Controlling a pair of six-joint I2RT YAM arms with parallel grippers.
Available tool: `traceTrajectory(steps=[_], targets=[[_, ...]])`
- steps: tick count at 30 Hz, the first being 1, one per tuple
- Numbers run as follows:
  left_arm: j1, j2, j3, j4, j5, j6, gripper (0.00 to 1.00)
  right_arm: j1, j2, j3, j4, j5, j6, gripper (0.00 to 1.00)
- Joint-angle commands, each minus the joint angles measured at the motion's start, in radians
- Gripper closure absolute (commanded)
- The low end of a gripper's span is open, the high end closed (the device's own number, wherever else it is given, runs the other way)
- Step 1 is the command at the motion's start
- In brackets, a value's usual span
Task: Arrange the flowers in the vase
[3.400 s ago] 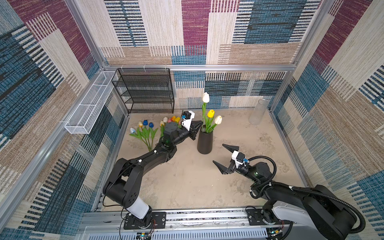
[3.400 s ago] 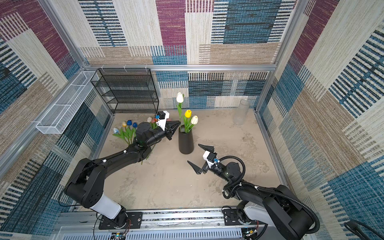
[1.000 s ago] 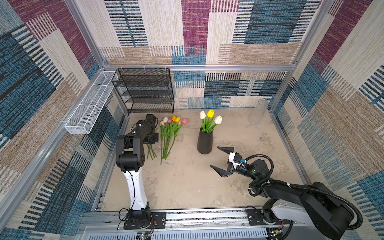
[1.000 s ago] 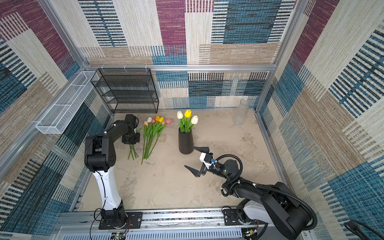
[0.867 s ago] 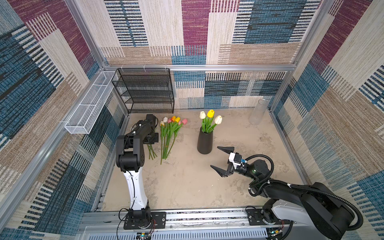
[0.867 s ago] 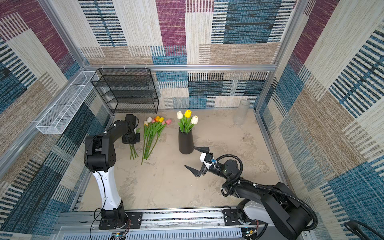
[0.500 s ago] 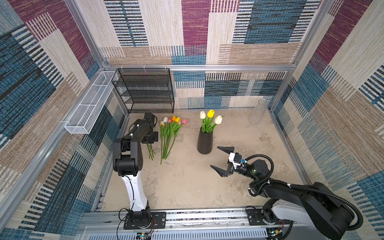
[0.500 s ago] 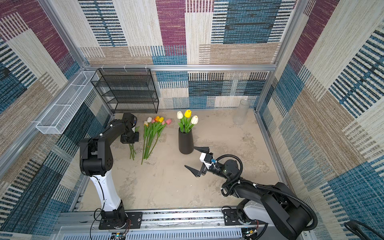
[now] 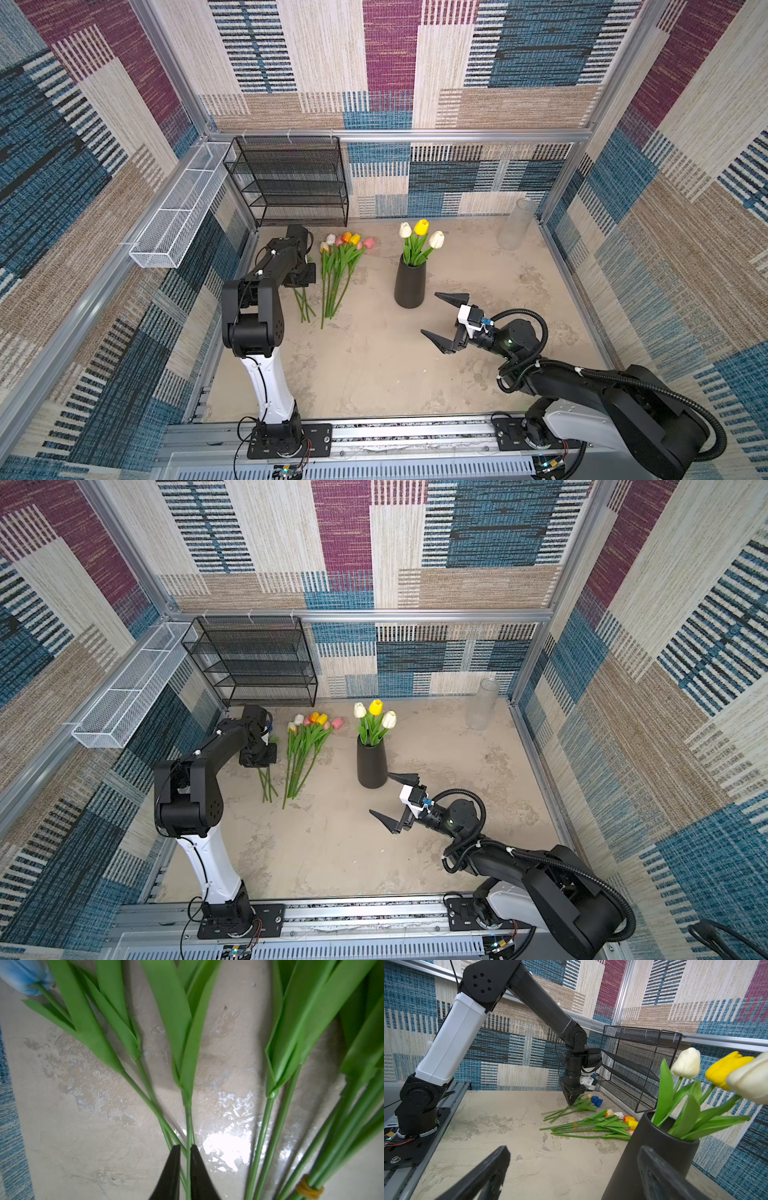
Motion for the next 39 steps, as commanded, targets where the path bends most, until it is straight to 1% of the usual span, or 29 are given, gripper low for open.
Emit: traceTrajectory(steps=[1,2,3,6,7,8,10,11,14,18,20,22,23,28,31,34,37,39], targets=[[0.0,0.012,0.002,-0.008,0.002,-0.01,0.92,0.002,-0.007,0.006,0.001,0.013,-0.004,0.0],[-0.001,0.015,0.003,-0.008,0.002,-0.011,0.94,0.002,-0.011,0.006,0.0,0.012,-0.004,0.0],[0.0,0.015,0.006,-0.008,0.004,-0.013,1.0,0.002,-0.012,0.005,0.001,0.012,-0.004,0.0],[0.0,-0.001,0.0,-0.002,0.017,-0.02,1.0,0.002,-0.006,0.006,0.001,0.016,-0.006,0.0],[0.0,-0.003,0.001,0.0,0.017,-0.022,0.97,0.002,-0.005,0.006,0.0,0.017,-0.006,0.0],[0.0,-0.001,0.004,-0.001,0.014,-0.021,0.87,0.002,-0.005,0.006,0.001,0.015,-0.005,0.0],[0.0,0.012,0.01,-0.002,0.014,-0.015,0.81,0.003,-0.01,0.006,0.0,0.01,-0.002,0.0],[0.0,0.023,0.014,-0.002,0.014,-0.012,0.76,0.002,-0.01,0.006,0.001,0.009,-0.001,0.0],[0.001,0.055,0.009,-0.003,0.021,-0.011,0.75,0.003,-0.001,0.008,0.001,0.012,-0.001,0.0],[0.001,0.094,0.01,-0.004,0.019,-0.017,0.78,0.002,-0.012,0.008,-0.002,0.009,-0.001,0.0],[0.001,0.107,0.012,-0.004,0.022,-0.018,0.83,0.003,-0.012,0.006,-0.002,0.015,-0.004,0.0],[0.001,0.105,0.011,-0.003,0.018,-0.018,0.94,0.002,-0.007,0.007,-0.002,0.019,-0.004,0.0],[0.001,0.101,0.011,-0.004,0.014,-0.019,0.96,0.003,-0.007,0.008,-0.001,0.016,-0.004,0.0],[0.001,0.066,0.01,-0.004,0.011,-0.022,0.97,0.002,-0.012,0.006,0.0,0.014,-0.002,0.0],[0.0,0.033,0.001,-0.004,0.001,-0.022,0.95,0.003,-0.006,0.008,-0.001,0.013,-0.001,0.0],[0.001,0.016,-0.002,-0.003,-0.006,-0.021,0.84,0.003,-0.007,0.009,0.0,0.009,0.001,0.0],[0.001,0.019,0.0,-0.004,-0.008,-0.016,0.88,0.003,-0.006,0.007,0.002,0.014,0.001,0.0],[0.001,0.025,0.0,-0.004,-0.015,-0.014,0.98,0.003,-0.005,0.008,0.0,0.017,-0.002,0.0]])
